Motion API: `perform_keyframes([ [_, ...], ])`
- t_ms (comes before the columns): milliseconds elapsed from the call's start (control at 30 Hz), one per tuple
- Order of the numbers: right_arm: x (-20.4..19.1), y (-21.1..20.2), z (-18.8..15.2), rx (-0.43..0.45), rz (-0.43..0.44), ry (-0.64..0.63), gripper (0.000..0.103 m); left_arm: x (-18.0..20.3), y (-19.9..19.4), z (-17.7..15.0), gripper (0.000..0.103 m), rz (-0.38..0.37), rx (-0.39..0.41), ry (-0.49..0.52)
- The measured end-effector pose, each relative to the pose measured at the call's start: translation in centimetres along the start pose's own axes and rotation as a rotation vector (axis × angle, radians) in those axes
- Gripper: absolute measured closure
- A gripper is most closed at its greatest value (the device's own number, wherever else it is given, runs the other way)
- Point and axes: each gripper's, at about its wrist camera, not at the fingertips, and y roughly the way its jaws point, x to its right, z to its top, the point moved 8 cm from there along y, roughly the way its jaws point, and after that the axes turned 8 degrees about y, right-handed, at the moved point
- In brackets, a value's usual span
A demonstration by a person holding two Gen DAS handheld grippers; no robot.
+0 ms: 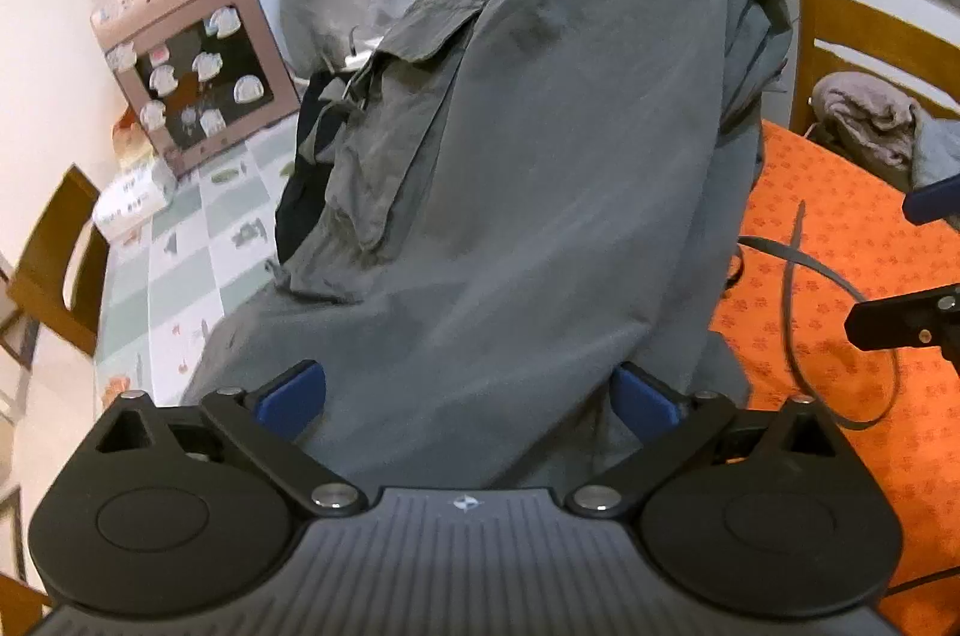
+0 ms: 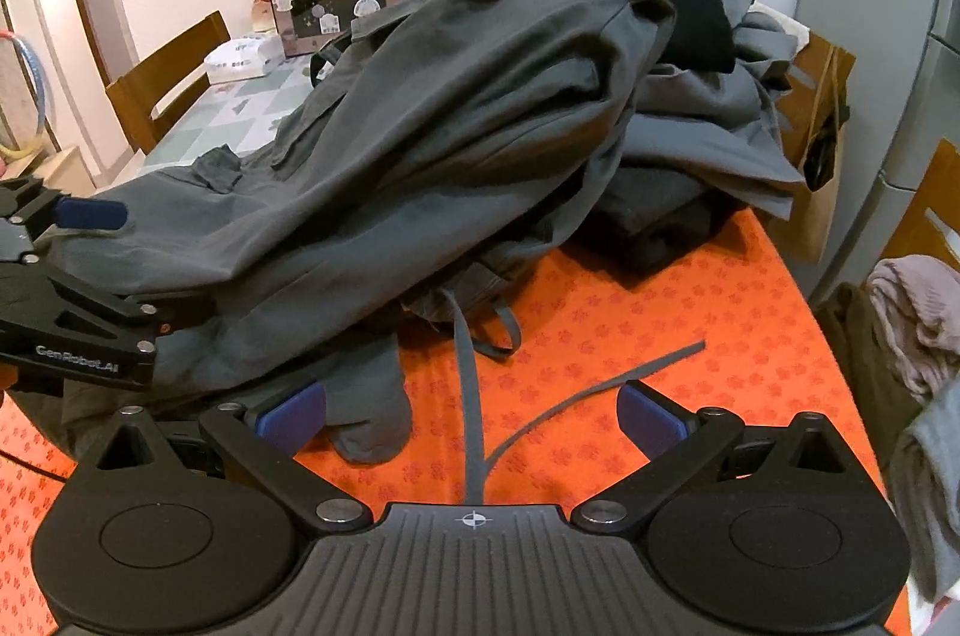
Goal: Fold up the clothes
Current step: 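Grasp the grey garment on the pile with both grippers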
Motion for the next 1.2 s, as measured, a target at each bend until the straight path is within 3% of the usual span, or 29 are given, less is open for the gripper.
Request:
perform_keyframes([
  [33, -0.2, 0.2, 0.1, -0.002, 0.004, -0.001, 0.000, -0.1, 0.1, 0.2, 0.020, -0.006, 0.011, -0.002],
  [200, -1.5, 1.0, 0.5, -0.006, 0.062, 0.008, 0.000, -0.8, -0.5, 0.8, 0.075, -0.086, 0.051, -0.084],
  [267, -2.3, 1.3, 0.6, -0.009, 0.104, 0.020, 0.001, -1.6, -1.3, 1.4, 0.090, -0.083, 0.081, -0.125],
  [367, -3.6, 2.0, 0.8, -0.019, 0.172, 0.049, 0.001, -3.1, -2.6, 2.5, 0.099, -0.065, 0.127, -0.187],
  [600, -5.8, 4.0, 1.8, -0.046, 0.340, 0.203, 0.002, -7.8, -4.1, 4.4, 0.100, -0.023, 0.179, -0.299],
  [767, -6.2, 6.0, 2.1, -0.097, 0.437, 0.449, 0.002, -9.1, -4.2, 3.9, 0.099, -0.010, 0.168, -0.338],
  [867, -6.0, 7.7, 1.7, -0.142, 0.442, 0.601, 0.004, -9.0, -4.1, 3.2, 0.099, -0.008, 0.149, -0.340],
  [1000, -5.9, 9.3, 1.7, -0.135, 0.363, 0.617, 0.006, -8.8, -3.9, 2.2, 0.094, -0.004, 0.130, -0.357],
  [1100, -6.0, 10.0, 1.7, -0.130, 0.337, 0.621, 0.017, -8.3, -3.6, 1.3, 0.081, -0.006, 0.105, -0.357],
  [1167, -5.9, 10.0, 1.8, -0.120, 0.314, 0.608, 0.037, -7.9, -3.6, 0.7, 0.076, -0.002, 0.095, -0.344],
  [1200, -5.7, 10.0, 1.8, -0.122, 0.298, 0.591, 0.054, -7.7, -3.5, 0.3, 0.067, 0.001, 0.088, -0.339],
])
